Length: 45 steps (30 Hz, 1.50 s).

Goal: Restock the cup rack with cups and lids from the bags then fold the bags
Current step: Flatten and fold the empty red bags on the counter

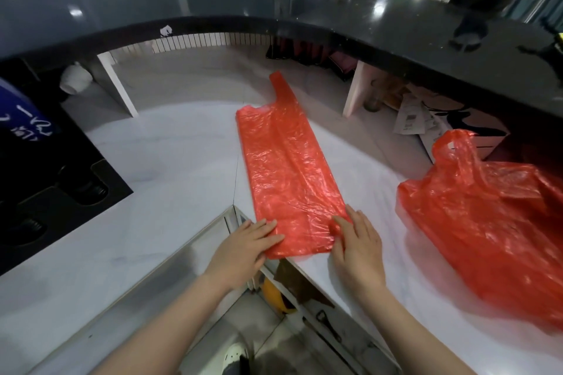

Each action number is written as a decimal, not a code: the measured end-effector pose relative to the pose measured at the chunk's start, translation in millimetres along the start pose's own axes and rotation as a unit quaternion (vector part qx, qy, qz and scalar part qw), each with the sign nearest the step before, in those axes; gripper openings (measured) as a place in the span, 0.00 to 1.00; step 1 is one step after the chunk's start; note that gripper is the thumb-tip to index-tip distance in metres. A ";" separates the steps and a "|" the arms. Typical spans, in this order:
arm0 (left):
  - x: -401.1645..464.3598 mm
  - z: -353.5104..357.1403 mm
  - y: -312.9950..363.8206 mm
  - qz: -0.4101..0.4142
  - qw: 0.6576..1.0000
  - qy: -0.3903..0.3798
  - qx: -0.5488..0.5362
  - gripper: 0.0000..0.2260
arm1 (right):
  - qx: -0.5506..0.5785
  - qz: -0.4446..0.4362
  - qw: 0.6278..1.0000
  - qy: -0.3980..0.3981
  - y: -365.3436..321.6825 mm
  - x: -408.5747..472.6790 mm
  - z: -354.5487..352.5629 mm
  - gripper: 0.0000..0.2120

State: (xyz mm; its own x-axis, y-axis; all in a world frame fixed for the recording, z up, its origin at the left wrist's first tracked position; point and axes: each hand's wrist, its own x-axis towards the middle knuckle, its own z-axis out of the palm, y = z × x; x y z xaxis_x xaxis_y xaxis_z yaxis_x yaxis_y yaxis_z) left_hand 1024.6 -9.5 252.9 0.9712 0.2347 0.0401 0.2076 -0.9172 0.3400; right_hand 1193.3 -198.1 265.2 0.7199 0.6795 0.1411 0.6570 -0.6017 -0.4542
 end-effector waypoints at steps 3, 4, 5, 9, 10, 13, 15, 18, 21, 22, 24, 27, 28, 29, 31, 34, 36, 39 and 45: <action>2.0 -5.0 -1.5 -0.054 0.995 0.031 -0.082 0.21 | 0.033 -0.064 0.997 -0.014 4.3 -0.8 -1.1 0.19; 2.6 -7.7 -0.7 -0.082 0.988 0.041 -0.123 0.21 | 0.043 -0.072 0.996 -0.019 5.2 -0.1 -1.8 0.20; 2.5 -10.1 0.0 -0.109 0.978 0.049 -0.171 0.20 | 0.050 -0.073 0.996 -0.025 5.7 0.2 -2.7 0.22; 2.2 -20.5 -1.3 -0.159 0.933 0.072 -0.314 0.18 | 0.066 -0.070 0.995 -0.029 6.7 -1.5 -3.8 0.28; 2.0 -22.5 -2.6 -0.160 0.930 0.067 -0.323 0.18 | 0.076 -0.068 0.995 -0.024 7.1 -1.4 -3.9 0.28; -0.1 -25.8 -8.1 -0.167 0.922 0.055 -0.345 0.17 | 0.119 -0.061 0.991 -0.001 10.0 1.5 -4.6 0.20; -2.0 -25.7 -13.5 -0.173 0.914 0.052 -0.363 0.16 | 0.146 -0.060 0.987 -0.003 12.8 2.6 -5.8 0.17; -4.4 -28.2 -16.3 -0.178 0.926 0.048 -0.330 0.16 | 0.144 -0.093 0.985 -0.021 14.6 2.8 -6.7 0.15; -5.8 -35.5 -12.1 -0.194 0.935 0.055 -0.291 0.15 | 0.124 -0.076 0.989 -0.024 10.3 8.4 -4.3 0.11; -5.3 -37.4 -10.5 -0.202 0.935 0.059 -0.287 0.14 | 0.127 -0.053 0.990 -0.024 7.3 12.5 -2.9 0.09; -2.6 -38.8 -9.8 -0.224 0.930 0.077 -0.283 0.13 | 0.144 -0.005 0.989 -0.033 0.7 21.7 1.1 0.07; 0.9 -39.8 -9.6 -0.250 0.922 0.110 -0.274 0.12 | 0.137 0.025 0.989 -0.040 -5.6 31.9 5.9 0.08; 2.2 -40.0 -9.1 -0.258 0.921 0.115 -0.270 0.11 | 0.130 0.022 0.991 -0.036 -6.9 33.2 6.4 0.09; 3.8 -40.1 -8.4 -0.265 0.919 0.119 -0.266 0.10 | 0.124 0.017 0.992 -0.029 -7.7 33.9 6.6 0.09; 7.1 -40.3 -6.4 -0.275 0.920 0.129 -0.247 0.10 | 0.115 0.012 0.993 -0.019 -7.2 34.8 6.9 0.09; 10.8 -38.2 -5.6 -0.285 0.931 0.119 -0.194 0.10 | 0.080 0.011 0.996 -0.028 -6.9 36.9 9.6 0.11; 10.4 -34.6 -5.6 -0.299 0.932 0.107 -0.176 0.11 | 0.056 0.016 0.998 -0.038 -8.1 38.1 11.0 0.12; 8.4 -26.5 -3.7 -0.302 0.931 0.101 -0.180 0.14 | 0.051 0.025 0.998 -0.027 -10.4 37.0 10.6 0.12; 11.1 -19.5 -2.7 -0.318 0.927 0.106 -0.165 0.11 | 0.078 0.030 0.996 -0.011 -10.8 32.2 7.3 0.09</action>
State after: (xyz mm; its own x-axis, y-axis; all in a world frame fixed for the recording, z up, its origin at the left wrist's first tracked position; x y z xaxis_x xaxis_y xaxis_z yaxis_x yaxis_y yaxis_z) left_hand 1032.6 1.9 270.7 0.6120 0.7851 -0.0948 0.6498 -0.4309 0.6262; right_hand 1207.8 -166.6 268.3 0.7512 0.6538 0.0907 0.5683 -0.5708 -0.5926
